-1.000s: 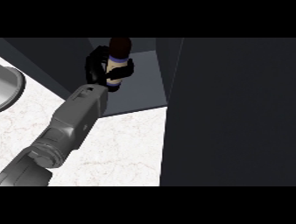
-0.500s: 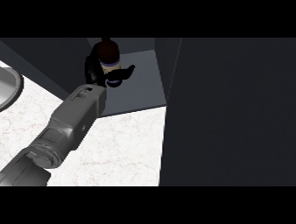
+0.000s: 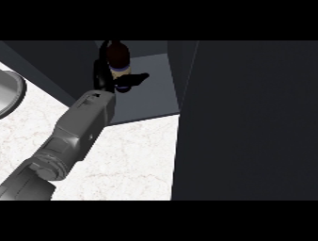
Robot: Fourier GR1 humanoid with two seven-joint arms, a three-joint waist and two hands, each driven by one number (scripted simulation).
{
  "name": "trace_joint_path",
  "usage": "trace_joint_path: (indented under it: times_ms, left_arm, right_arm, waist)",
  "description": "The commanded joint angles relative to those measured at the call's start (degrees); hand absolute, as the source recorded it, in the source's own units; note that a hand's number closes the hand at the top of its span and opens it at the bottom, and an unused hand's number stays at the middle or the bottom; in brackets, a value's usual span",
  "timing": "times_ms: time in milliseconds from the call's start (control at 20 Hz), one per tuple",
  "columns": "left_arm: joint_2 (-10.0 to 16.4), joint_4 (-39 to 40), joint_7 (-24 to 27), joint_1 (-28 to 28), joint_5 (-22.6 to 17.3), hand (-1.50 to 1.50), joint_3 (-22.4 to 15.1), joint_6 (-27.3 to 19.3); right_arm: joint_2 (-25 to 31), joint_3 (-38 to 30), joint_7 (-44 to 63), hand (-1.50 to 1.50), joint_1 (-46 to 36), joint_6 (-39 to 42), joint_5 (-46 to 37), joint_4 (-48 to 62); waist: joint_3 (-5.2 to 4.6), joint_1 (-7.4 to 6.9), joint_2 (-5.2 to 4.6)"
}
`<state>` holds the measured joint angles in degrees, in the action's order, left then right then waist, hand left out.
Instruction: Pick up the wine, place it into the cabinet and close the cabinet
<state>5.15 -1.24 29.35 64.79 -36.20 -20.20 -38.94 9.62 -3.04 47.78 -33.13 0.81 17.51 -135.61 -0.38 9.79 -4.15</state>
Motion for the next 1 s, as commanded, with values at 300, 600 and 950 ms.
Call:
trace_joint_path:
  times_ms: [300, 600, 950]
  left_arm:
    - [4.56, -0.84, 1.88, -0.17, 3.68, -1.50, -3.50, 13.85]
    - [3.85, -8.29, 10.33, -1.87, -1.79, -1.50, 2.24, 29.01]
    - [1.03, -11.23, 8.48, 0.40, -3.34, -1.50, 4.67, 35.78]
  right_arm:
    - [-0.35, 0.44, 1.16, -1.50, 0.38, -1.36, -0.31, -2.77]
    - [0.17, -0.35, 1.59, -1.50, 0.13, -2.50, -1.23, -1.65]
    - [2.32, -1.69, 6.17, -1.50, 2.00, -4.68, -1.26, -5.99]
  waist:
    - [0.14, -2.75, 1.79]
    - [0.09, -5.30, 2.45]
    - [0.34, -7.98, 4.10]
